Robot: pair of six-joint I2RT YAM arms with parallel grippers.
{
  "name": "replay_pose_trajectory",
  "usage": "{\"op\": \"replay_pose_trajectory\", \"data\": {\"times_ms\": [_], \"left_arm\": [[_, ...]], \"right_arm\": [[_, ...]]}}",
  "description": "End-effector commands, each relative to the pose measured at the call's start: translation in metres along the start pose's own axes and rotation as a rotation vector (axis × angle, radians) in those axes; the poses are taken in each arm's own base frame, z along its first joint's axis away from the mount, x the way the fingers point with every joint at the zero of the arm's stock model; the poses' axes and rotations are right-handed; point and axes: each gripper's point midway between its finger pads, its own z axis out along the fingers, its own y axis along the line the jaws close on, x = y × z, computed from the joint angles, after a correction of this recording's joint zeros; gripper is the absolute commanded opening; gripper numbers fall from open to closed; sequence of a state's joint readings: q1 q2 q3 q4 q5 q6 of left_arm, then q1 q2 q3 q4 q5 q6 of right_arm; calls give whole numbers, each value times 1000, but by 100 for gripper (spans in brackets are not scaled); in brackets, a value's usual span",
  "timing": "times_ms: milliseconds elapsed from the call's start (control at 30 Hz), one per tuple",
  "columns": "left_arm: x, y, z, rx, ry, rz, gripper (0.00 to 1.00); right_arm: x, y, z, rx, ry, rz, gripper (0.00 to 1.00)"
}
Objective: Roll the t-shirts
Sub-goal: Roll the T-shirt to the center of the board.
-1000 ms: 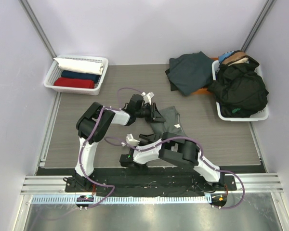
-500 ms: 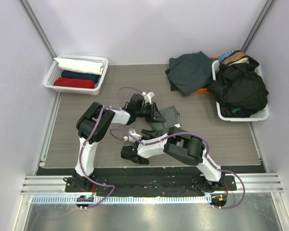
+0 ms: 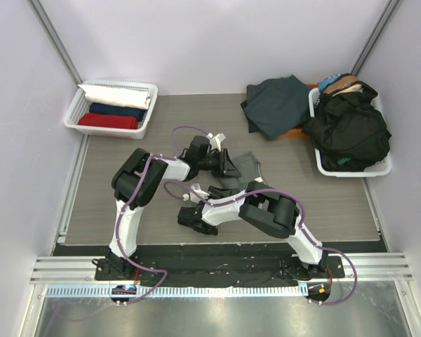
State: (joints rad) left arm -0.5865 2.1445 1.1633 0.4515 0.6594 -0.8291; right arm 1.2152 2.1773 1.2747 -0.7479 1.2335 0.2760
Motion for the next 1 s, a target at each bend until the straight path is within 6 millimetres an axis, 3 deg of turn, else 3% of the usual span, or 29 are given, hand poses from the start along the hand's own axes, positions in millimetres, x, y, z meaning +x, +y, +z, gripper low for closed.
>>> {"op": "replay_pose_trajectory", "data": {"times_ms": [0, 200, 367, 533, 700, 933, 967], "left_arm": [[22, 42, 1, -115, 59, -37, 25], [17, 39, 3, -106, 62, -31, 25], [12, 34, 3, -105, 67, -20, 26], [-11, 13, -1, -81, 39, 11, 30], [-53, -19, -13, -65, -13, 64, 34], [-123, -60, -51, -28, -128, 98, 41], [-140, -66, -60, -22, -157, 109, 41]], "right_arm": [[4, 35, 3, -163, 48, 114, 46], [1, 34, 3, -157, 41, 118, 28], [-5, 33, 1, -172, 30, 147, 7], [-12, 34, -2, -224, 20, 201, 1], [-15, 31, -3, -247, 16, 242, 1], [-17, 29, -4, -281, 15, 279, 1], [-18, 29, -4, -286, 14, 285, 1]]}}
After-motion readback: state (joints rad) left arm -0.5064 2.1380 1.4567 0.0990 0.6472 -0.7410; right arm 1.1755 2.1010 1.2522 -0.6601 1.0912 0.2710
